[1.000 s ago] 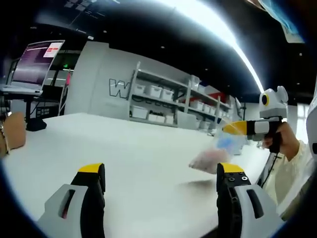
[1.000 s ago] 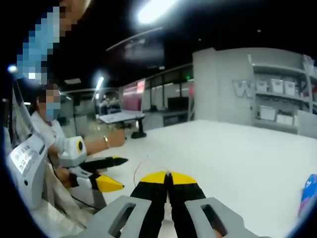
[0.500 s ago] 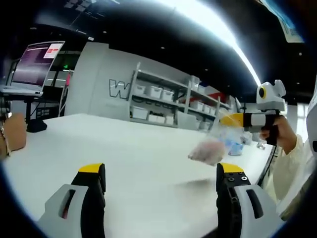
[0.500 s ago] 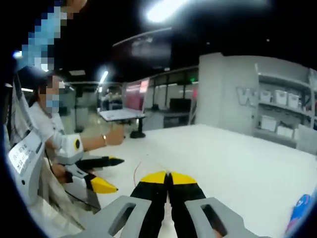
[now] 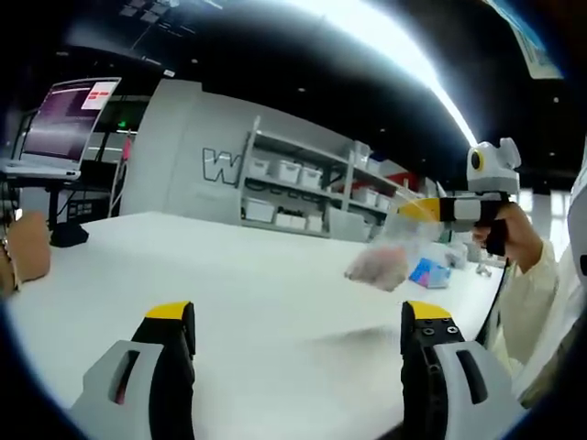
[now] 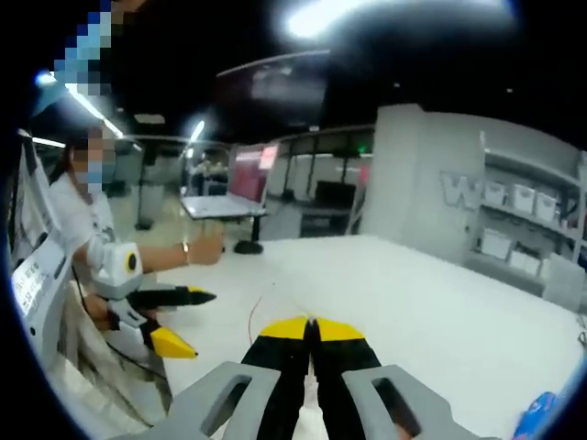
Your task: Open the resealable bag by pulling the two sides of the seal apart until the entire bag opening is separated and visibly accessible.
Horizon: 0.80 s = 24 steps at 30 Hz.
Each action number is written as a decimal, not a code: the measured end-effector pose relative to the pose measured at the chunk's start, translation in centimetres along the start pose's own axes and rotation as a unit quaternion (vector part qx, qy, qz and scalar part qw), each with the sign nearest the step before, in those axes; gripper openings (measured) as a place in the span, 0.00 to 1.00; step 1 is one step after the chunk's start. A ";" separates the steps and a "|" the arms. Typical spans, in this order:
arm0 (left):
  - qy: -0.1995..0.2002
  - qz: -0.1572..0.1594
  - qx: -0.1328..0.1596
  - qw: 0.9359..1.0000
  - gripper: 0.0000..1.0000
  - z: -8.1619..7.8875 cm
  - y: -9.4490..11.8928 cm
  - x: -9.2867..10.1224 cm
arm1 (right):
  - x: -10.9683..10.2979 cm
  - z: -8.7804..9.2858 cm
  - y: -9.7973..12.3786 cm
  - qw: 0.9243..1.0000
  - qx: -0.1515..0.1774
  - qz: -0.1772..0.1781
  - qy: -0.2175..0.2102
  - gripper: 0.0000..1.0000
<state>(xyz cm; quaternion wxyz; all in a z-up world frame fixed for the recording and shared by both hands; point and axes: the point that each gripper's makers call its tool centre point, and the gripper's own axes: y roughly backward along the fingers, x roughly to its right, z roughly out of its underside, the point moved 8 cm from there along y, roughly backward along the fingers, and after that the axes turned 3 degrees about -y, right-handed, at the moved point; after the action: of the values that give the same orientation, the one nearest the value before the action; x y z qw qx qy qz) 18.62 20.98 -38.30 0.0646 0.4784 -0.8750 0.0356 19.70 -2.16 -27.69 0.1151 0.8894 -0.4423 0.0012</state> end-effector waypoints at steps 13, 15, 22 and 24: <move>-0.002 -0.007 0.003 1.000 0.92 -0.1 0.2 -0.3 | 1.6 -0.7 -1.2 1.000 -0.013 -0.001 0.019 0.00; -0.002 -0.008 0.001 1.000 0.92 -0.1 0.2 -0.3 | 2.0 -0.8 -1.4 1.000 -0.013 -0.001 0.016 0.00; -0.005 -0.011 0.000 1.000 0.92 0.0 0.3 -0.4 | 2.8 -0.7 -2.2 1.000 -0.022 -0.001 0.019 0.00; -0.005 -0.013 0.000 1.000 0.92 0.1 0.3 -0.5 | 3.0 -0.7 -2.4 0.999 -0.030 0.002 0.028 0.00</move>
<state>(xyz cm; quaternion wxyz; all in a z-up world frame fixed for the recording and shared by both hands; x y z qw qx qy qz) 18.59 21.57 -38.45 0.0609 0.4896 -0.8692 0.0324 23.52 -2.97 -27.17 0.1537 0.8845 -0.4402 0.0132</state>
